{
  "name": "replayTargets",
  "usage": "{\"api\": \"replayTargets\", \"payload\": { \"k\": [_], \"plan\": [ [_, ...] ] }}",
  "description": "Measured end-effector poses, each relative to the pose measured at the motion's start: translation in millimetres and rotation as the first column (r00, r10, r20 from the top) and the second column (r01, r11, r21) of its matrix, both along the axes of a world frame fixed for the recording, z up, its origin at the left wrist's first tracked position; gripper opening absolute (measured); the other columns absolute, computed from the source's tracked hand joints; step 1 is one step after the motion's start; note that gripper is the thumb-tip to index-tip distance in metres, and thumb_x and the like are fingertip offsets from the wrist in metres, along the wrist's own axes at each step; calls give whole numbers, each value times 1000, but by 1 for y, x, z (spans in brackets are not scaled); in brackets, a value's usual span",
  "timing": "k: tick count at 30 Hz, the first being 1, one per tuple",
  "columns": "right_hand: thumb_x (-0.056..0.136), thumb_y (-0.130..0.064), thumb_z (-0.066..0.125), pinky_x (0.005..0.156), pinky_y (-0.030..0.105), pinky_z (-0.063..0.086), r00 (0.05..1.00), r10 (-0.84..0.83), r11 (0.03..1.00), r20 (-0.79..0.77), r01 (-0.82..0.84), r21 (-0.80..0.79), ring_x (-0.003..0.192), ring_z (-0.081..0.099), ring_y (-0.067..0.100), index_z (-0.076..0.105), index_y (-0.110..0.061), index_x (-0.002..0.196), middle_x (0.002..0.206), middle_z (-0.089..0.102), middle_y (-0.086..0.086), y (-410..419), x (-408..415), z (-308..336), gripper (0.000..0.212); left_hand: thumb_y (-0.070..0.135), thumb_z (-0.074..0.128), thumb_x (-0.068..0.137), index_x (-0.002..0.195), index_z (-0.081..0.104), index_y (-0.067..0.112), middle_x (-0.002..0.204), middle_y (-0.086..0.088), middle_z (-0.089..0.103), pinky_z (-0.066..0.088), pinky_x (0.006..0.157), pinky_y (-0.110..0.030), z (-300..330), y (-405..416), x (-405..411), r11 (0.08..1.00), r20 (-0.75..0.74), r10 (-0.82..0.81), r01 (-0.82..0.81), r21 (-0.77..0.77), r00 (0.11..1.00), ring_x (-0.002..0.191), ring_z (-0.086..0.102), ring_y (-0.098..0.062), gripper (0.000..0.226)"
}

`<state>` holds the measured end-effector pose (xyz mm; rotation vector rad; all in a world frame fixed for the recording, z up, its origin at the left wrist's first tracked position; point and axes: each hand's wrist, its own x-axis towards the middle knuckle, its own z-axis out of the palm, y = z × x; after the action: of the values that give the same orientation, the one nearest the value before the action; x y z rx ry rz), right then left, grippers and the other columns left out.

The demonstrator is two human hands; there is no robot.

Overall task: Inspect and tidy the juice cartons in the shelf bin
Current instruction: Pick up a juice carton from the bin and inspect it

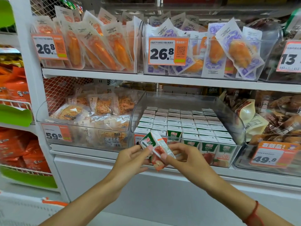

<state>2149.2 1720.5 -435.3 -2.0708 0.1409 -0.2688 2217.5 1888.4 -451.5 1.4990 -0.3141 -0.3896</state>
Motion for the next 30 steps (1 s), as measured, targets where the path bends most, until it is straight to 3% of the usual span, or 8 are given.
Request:
{"api": "replayTargets", "payload": {
  "k": [3,6,11,14,18,22,26,30],
  "plan": [
    [72,-37,83,69,13,49,991,-38,983,129,60,-172,79,62,-4,64,-32,97,84,69,-19,8,-3,-4,32,46,69,81,104,70,31,93,14,76,55,69,-13,1,-4,-4,999,0,-23,23,-30,1000,89,72,-2,27],
    [70,-32,86,74,17,52,996,12,976,87,7,-217,82,61,-4,59,-31,94,87,67,-18,10,-4,-5,36,46,75,68,100,70,36,91,24,74,51,69,-9,3,-2,-4,1000,121,17,-15,-14,993,89,68,8,34],
    [89,-8,66,95,31,52,981,194,967,12,-194,167,104,66,5,70,-27,105,107,72,-12,-5,-4,12,25,33,86,63,113,67,45,113,24,70,48,87,-9,10,9,1,997,422,-28,-4,74,906,108,63,4,54],
    [84,-33,63,93,27,52,974,211,937,86,-227,264,108,64,6,73,-34,104,111,71,-12,-5,-5,17,22,27,88,67,126,62,39,120,26,65,46,96,-18,11,10,-1,980,586,-7,-110,164,811,115,57,2,65],
    [72,-55,70,78,17,55,985,79,945,156,-124,302,91,68,3,73,-25,90,93,73,-9,0,-4,15,35,23,86,71,127,61,40,124,26,60,46,101,-26,11,7,-6,972,729,-24,-156,178,684,122,54,-1,64],
    [69,-48,69,71,13,52,986,51,942,156,-99,322,85,67,3,71,-18,87,89,73,-6,-1,-3,15,36,19,85,73,128,60,38,126,25,58,46,102,-25,7,3,-5,972,753,-50,-140,187,656,125,52,-3,64],
    [72,-45,67,75,15,54,986,60,945,157,-107,309,88,68,4,71,-19,95,92,73,-7,-6,-4,13,35,25,81,78,133,54,41,132,27,45,33,101,-6,4,1,-3,970,718,-110,-83,228,687,131,39,1,63],
    [82,-33,65,80,15,51,967,166,957,193,-204,204,100,66,4,67,-29,117,110,71,-10,-10,-5,14,35,40,72,79,133,50,41,131,23,49,39,97,-10,5,-1,-2,989,544,-100,21,150,833,128,44,2,59]
  ]
}}
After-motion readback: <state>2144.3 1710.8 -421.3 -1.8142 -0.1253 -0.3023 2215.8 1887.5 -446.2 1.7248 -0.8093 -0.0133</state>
